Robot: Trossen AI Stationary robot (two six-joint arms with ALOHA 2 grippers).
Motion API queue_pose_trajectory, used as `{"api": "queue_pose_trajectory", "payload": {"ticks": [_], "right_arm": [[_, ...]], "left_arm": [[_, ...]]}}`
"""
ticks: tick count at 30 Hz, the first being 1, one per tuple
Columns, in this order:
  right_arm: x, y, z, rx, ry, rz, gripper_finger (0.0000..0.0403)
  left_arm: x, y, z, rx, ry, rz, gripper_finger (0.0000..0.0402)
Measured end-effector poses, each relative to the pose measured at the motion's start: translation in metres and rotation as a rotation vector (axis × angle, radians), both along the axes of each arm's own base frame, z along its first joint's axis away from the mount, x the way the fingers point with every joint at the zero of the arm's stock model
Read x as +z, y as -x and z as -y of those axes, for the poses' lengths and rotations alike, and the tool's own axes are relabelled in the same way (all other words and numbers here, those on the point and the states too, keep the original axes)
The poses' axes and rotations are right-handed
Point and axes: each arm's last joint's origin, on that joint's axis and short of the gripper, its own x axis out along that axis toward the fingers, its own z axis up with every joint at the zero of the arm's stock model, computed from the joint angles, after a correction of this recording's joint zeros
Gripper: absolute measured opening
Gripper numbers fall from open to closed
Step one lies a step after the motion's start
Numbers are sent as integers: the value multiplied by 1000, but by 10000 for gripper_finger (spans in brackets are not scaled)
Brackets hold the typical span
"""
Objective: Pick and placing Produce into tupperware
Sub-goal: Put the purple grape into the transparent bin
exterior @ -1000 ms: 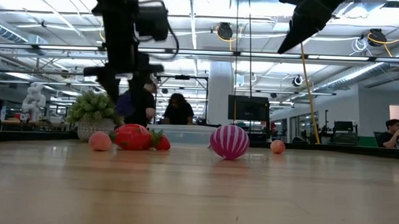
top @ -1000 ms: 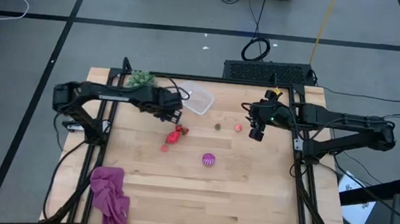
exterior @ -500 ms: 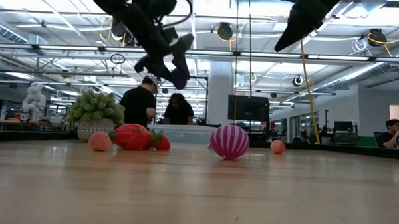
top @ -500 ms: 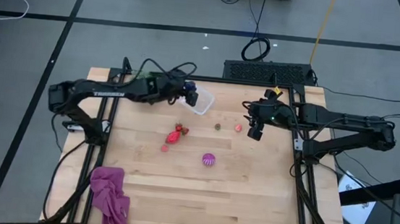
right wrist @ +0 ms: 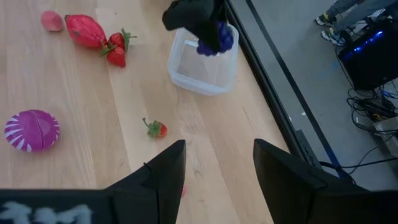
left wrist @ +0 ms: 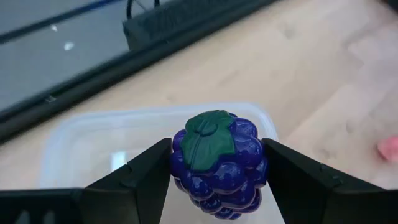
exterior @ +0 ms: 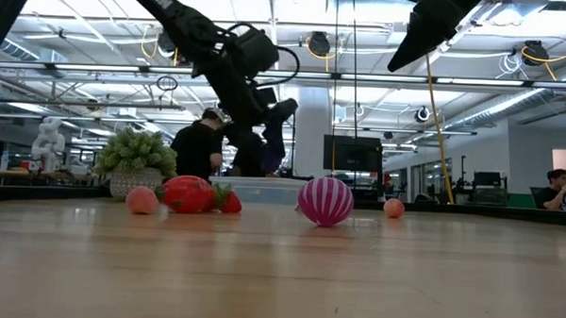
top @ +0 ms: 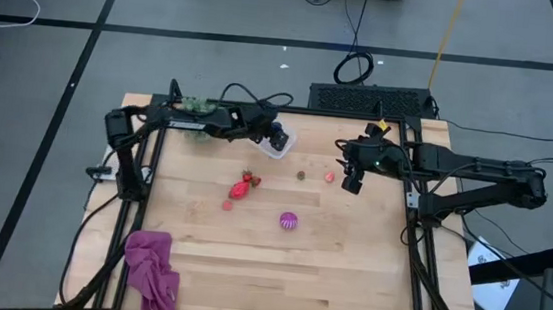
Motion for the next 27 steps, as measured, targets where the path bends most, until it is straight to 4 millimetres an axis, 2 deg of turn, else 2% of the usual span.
{"api": "queue_pose_trajectory", "payload": {"ticks": [5,8,17,27], "right_arm": [[0,0,0,0,0,0,180],[0,0,0,0,0,0,180],[0,0,0,-1,-1,0,180],[0,0,0,-2,-2,1,180]], "left_arm": [[-9,-8,-2,-5,63,-72,241],[-7,-13,-4,-3,52,-53,241],[-13,-7,-2,9,85,-129,241],[-15,-8,-3,15,81,-133,241]]}}
